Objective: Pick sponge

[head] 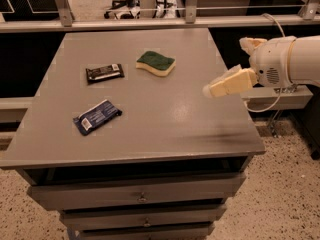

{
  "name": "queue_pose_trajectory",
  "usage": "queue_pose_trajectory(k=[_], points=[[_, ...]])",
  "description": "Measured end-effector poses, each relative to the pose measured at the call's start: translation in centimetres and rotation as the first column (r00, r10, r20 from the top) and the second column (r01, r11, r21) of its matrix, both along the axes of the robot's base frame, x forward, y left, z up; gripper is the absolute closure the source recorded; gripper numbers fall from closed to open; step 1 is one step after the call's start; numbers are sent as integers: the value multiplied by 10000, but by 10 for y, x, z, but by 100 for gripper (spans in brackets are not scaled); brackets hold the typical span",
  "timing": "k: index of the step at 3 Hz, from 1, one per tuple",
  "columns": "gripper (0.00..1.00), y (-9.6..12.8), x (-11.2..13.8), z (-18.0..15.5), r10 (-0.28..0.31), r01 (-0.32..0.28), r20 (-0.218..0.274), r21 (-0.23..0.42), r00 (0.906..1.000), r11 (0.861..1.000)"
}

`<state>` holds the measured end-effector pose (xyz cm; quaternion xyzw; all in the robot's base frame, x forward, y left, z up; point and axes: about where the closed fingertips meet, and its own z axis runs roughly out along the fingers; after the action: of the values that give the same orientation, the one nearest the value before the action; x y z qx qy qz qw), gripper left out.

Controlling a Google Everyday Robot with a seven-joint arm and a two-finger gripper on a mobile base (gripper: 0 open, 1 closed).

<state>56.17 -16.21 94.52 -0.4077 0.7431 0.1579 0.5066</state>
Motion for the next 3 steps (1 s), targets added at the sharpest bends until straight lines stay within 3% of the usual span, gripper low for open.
queue_pose_trajectory(k=[1,2,3], points=[[0,7,19,-20,359,-356,-193,170,9992,9992],[0,32,39,-45,958,-943,-411,380,9946,9948],[0,45,51,-58,1167,-1144,-475,485,9920,9922]])
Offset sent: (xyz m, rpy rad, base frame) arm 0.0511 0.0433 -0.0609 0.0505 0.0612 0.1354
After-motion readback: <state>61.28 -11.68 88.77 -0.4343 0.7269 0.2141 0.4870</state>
